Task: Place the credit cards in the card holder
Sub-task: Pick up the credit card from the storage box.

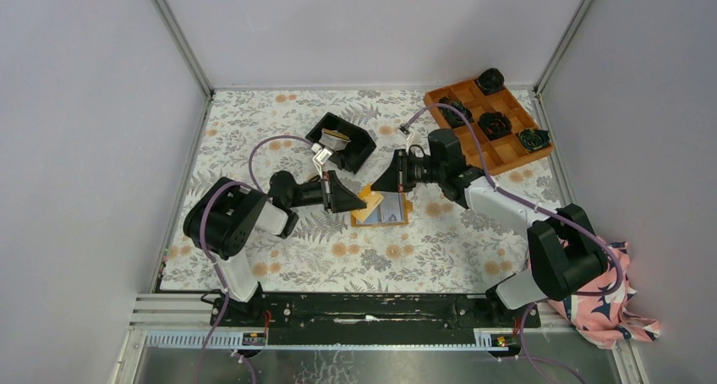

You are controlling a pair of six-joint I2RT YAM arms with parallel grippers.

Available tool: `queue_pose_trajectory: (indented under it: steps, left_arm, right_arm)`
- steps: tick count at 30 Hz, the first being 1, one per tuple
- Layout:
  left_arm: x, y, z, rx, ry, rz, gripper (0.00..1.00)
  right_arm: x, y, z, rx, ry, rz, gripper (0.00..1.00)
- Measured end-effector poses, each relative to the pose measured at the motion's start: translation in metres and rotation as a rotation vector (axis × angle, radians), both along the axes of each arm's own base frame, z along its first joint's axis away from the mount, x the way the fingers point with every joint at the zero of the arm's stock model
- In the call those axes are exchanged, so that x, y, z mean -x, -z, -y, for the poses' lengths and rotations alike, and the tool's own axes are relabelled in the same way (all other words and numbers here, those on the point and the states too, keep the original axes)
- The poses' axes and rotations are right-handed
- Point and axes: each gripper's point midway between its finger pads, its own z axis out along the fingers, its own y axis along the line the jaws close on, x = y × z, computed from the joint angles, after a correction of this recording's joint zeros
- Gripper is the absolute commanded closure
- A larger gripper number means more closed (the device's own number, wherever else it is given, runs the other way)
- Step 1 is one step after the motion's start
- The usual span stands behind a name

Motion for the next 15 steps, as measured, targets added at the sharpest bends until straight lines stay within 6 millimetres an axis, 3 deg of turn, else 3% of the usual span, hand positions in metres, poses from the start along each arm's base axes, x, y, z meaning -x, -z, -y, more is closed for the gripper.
queue_pose_trajectory:
  steps: [3,7,10,15]
  left_arm:
    - [-0.001,-0.002,0.001,0.009,0.012,-0.009,0.96]
    - [-0.001,-0.005,0.002,0.018,0.017,-0.015,1.00]
    - [-0.003,-0.006,0.002,0.021,0.008,-0.012,1.00]
    - [-0.011,-0.001,-0.001,0.026,-0.081,-0.042,1.00]
  right_arm:
    - [-0.001,-0.002,0.001,-0.013,-0.006,-0.003,0.99]
    - [-0.003,-0.004,0.003,-0.026,-0.005,-0.004,0.72]
    - [-0.006,-0.003,0.004,-0.028,0.014,-0.001,0.60]
    - [-0.008,0.006,0.013,-0.011,0.081,0.023,0.57]
